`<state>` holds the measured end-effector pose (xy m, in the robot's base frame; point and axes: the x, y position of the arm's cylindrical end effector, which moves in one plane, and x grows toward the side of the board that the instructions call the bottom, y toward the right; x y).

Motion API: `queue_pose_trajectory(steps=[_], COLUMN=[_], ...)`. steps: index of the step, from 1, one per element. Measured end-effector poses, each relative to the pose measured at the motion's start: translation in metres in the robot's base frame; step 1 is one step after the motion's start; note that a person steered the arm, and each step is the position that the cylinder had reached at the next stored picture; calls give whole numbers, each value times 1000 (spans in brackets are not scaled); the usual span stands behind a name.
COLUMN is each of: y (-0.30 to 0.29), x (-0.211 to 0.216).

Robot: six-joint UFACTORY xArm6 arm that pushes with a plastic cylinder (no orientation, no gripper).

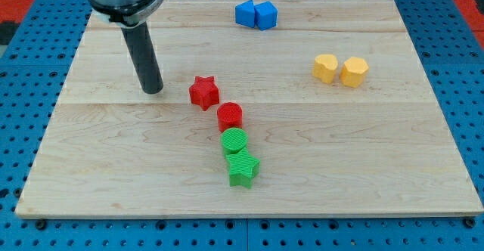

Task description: Move the blue cube in a vertical line above the red star

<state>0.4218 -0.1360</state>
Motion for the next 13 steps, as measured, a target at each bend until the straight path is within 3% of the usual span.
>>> queue_pose_trajectory(steps=[2,3,4,6,9,12,13], y=[85,65,82,238,242,140,156], x=[0,-5,-65,-124,-185,-186,-208])
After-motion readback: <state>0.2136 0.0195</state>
